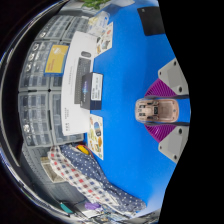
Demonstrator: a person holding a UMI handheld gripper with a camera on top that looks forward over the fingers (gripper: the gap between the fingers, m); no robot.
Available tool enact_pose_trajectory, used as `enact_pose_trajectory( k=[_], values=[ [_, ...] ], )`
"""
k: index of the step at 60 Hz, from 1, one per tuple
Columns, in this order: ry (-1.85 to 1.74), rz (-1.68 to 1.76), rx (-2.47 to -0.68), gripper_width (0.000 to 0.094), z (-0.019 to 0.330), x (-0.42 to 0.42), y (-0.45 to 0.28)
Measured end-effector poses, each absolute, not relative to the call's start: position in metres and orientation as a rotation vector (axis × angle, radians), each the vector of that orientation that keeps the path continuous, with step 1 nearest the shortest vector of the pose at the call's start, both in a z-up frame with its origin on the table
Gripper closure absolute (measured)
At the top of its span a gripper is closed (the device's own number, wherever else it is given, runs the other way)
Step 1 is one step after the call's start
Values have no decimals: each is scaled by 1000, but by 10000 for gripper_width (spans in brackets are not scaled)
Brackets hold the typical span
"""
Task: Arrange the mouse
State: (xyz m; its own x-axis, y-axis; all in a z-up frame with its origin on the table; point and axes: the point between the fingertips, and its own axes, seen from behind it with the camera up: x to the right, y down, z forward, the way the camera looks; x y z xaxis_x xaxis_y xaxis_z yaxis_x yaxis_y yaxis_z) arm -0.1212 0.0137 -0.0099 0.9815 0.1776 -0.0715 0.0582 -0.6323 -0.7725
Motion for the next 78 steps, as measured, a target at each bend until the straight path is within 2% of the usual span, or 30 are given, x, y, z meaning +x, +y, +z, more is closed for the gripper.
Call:
enact_pose_trajectory(
  k=[5, 12, 22, 27, 31, 37, 48, 58, 62, 63, 64, 69, 70, 71, 72, 78],
  values=[
    [-220, 219, -2221, 632, 18, -110, 9],
    [-271, 238, -2102, 631, 96, -68, -1],
    [-250, 181, -1956, 630, 200, 36, -11],
    [-222, 130, -1916, 631, 228, 93, -13],
    [-190, 88, -1903, 630, 236, 140, -16],
    [-90, 97, -1937, 632, 207, 194, -19],
    [-13, 38, -2141, 633, 88, 248, -37],
    [-12, 42, -2280, 624, 7, 249, -56],
    [-10, 54, -2320, 624, -13, 247, -65],
    [-10, 56, -2329, 547, -18, 246, -66],
    [-8, 56, -2323, 601, -19, 246, -65],
    [25, 73, -2295, 596, -19, 246, -61],
    [27, 73, -2292, 527, -19, 246, -61],
    [26, 72, -2290, 572, -20, 246, -61],
    [24, 68, -2287, 571, -20, 246, -60],
    [10, 46, -2273, 511, -20, 247, -59]
  ],
)
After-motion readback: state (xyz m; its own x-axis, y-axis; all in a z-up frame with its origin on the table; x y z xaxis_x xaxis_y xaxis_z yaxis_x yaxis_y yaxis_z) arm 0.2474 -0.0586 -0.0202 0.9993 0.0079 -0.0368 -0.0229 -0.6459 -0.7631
